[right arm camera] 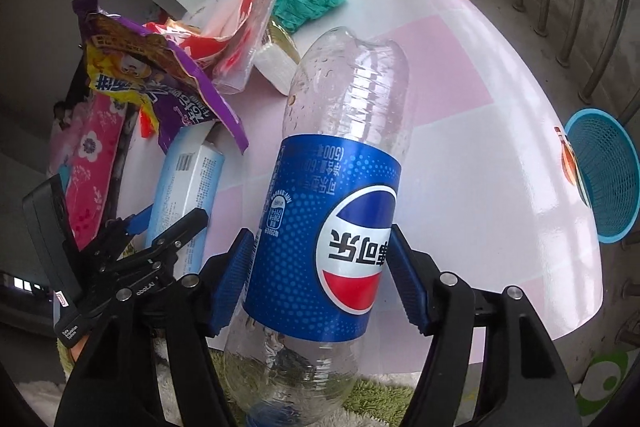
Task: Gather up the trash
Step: 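Carry the bottle and box to the blue wastebasket and release both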
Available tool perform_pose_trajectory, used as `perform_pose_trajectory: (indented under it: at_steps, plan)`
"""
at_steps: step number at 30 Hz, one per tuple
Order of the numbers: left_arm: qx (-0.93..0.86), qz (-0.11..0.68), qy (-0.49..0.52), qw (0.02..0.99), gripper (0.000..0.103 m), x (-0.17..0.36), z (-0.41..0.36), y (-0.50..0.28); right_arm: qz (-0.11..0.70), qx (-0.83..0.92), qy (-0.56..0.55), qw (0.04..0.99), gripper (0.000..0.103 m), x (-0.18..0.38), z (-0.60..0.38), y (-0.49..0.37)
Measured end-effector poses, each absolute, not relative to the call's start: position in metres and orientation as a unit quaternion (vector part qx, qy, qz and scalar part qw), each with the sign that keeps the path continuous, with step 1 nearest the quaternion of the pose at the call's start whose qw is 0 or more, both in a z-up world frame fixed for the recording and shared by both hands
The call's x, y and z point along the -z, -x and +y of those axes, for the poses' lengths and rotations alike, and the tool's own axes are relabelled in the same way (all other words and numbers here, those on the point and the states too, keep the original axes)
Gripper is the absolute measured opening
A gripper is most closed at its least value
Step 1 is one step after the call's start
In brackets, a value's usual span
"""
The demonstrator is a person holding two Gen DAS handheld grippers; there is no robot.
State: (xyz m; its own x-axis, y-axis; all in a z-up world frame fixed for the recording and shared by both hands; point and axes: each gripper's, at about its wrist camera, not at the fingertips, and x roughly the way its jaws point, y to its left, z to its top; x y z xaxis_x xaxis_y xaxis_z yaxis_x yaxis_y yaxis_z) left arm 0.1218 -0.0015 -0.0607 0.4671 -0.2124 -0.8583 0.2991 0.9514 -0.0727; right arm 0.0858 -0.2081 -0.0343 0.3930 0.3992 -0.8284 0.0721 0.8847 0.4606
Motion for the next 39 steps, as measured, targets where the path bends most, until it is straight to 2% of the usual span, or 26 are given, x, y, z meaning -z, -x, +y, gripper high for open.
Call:
perform_pose_trajectory:
  at_steps: [5,11,19,24,29,32,39]
  plan:
    - [0.174,0.497,-0.022,0.850,0.068,0.046,0.010,-0.111,0.522,-0.110,-0.229,0.814,0.063,0.024,-0.222,-0.080]
    - [0.231,0.537,0.071,0.808,0.068,0.024,0.046,-0.102,0.502,-0.125,-0.284,0.807,0.061,0.017,-0.257,-0.067]
    - [0.341,0.495,0.100,0.793,0.068,-0.020,0.016,-0.085,0.434,-0.108,-0.355,0.821,0.061,-0.002,-0.317,-0.046]
    - [0.395,0.464,0.055,0.791,0.068,-0.042,-0.051,-0.104,0.387,-0.042,-0.375,0.841,0.061,-0.019,-0.378,-0.030]
    - [0.455,0.473,0.030,0.754,0.068,-0.053,-0.146,-0.127,0.365,0.033,-0.415,0.833,0.061,-0.018,-0.449,-0.024]
    - [0.469,0.488,0.010,0.736,0.068,-0.044,-0.216,-0.155,0.357,0.100,-0.439,0.818,0.061,-0.005,-0.487,-0.018]
    - [0.473,0.520,-0.025,0.710,0.068,-0.002,-0.350,-0.167,0.315,0.271,-0.481,0.772,0.061,0.044,-0.557,-0.001]
